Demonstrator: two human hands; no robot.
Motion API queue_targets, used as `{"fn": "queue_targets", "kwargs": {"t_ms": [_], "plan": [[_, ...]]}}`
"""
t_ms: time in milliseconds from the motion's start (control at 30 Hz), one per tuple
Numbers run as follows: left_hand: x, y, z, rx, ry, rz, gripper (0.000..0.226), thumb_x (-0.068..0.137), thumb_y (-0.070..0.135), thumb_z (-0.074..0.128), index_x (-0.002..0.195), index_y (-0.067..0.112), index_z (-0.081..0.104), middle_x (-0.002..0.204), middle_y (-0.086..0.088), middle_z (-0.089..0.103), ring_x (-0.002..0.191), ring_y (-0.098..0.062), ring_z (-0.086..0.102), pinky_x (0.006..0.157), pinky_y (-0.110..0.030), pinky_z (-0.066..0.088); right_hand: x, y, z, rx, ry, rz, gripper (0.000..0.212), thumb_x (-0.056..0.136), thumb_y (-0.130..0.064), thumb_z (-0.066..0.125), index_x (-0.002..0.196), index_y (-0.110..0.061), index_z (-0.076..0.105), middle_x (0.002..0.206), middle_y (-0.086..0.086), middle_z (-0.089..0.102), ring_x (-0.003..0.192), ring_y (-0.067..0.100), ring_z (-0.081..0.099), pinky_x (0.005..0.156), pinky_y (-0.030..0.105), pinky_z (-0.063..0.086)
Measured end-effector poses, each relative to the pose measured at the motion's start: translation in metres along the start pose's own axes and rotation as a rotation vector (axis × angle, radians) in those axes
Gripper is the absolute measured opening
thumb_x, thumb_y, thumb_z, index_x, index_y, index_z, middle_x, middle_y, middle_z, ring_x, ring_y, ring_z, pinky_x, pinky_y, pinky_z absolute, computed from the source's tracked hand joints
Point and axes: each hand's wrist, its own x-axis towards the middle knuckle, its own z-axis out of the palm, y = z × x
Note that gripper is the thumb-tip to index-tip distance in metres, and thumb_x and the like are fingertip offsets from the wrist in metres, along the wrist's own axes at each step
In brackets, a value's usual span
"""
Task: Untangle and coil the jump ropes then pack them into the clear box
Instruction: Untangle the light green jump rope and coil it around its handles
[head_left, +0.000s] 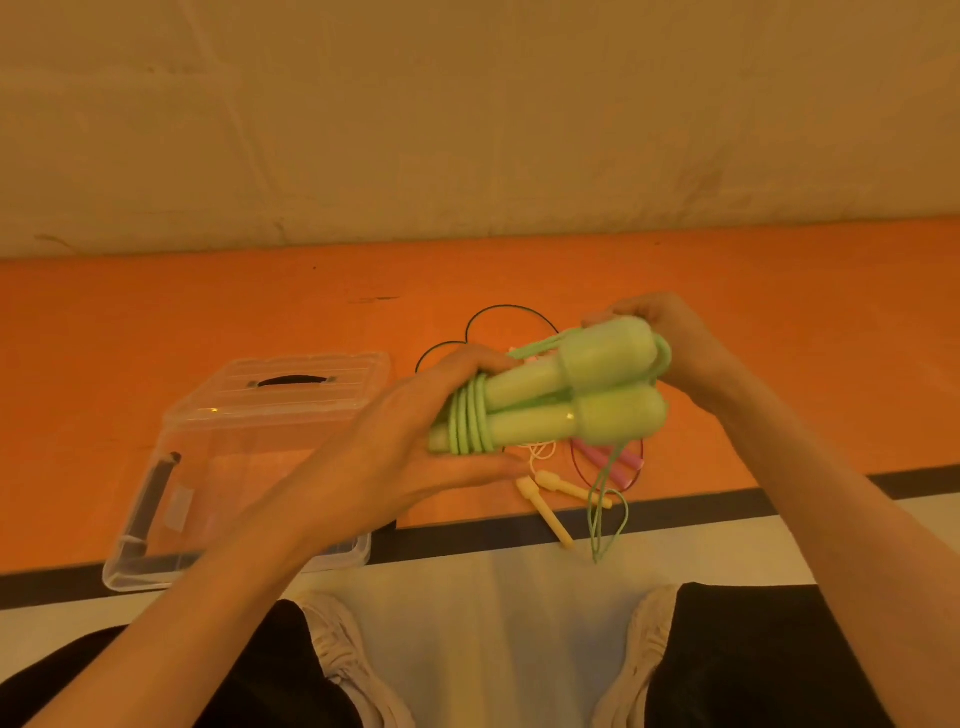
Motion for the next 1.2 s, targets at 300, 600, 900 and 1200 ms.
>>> {"fn": "queue_targets", "kwargs": {"t_ms": [300, 600, 900, 1200], "plan": [[0.024, -0.017, -0.006, 0.127, 0.399, 0.002, 0.042, 0.081, 0.042, 0.072, 0.112, 0.021, 0.053, 0.104, 0.007, 0.049, 0.091, 0.000, 0.048, 0.075, -0.013, 0.038, -0.008, 0.008, 0.019, -0.007, -0.043, 0.080, 0.024, 0.088, -0.036, 0.066, 0.068, -0.024, 0.073, 0.066, 0.010, 0.045, 0.064, 0.021, 0.035, 0.055, 0.029, 0.028], [0.020, -0.038, 0.005, 0.244, 0.361, -0.182, 0.048, 0.081, 0.056, 0.059, 0.119, 0.031, 0.045, 0.098, 0.012, 0.055, 0.085, -0.009, 0.052, 0.073, -0.043, 0.048, -0.067, 0.013, 0.016, 0.138, -0.468, 0.043, 0.012, 0.086, -0.017, 0.067, 0.085, -0.012, 0.078, 0.063, 0.005, 0.064, 0.054, 0.012, 0.056, 0.055, 0.022, 0.045], [0.022, -0.040, 0.024, 0.437, 0.116, -0.183, 0.052, 0.091, 0.053, 0.047, 0.135, 0.028, 0.035, 0.093, 0.019, 0.040, 0.077, 0.010, 0.043, 0.065, -0.029, 0.029, -0.086, 0.000, -0.015, 0.244, -0.776, -0.033, 0.022, 0.086, -0.023, 0.062, 0.074, -0.012, 0.075, 0.068, 0.007, 0.068, 0.075, 0.026, 0.064, 0.076, 0.021, 0.050], [0.023, -0.037, 0.021, 0.542, 0.019, -0.140, 0.088, 0.067, 0.072, 0.051, 0.139, 0.025, 0.033, 0.111, 0.017, 0.041, 0.082, 0.002, 0.039, 0.068, -0.028, 0.038, -0.086, 0.003, -0.018, 0.315, -0.760, -0.052, 0.043, 0.087, -0.055, 0.058, 0.076, -0.016, 0.068, 0.073, 0.001, 0.062, 0.074, 0.027, 0.054, 0.077, 0.040, 0.041]]}}
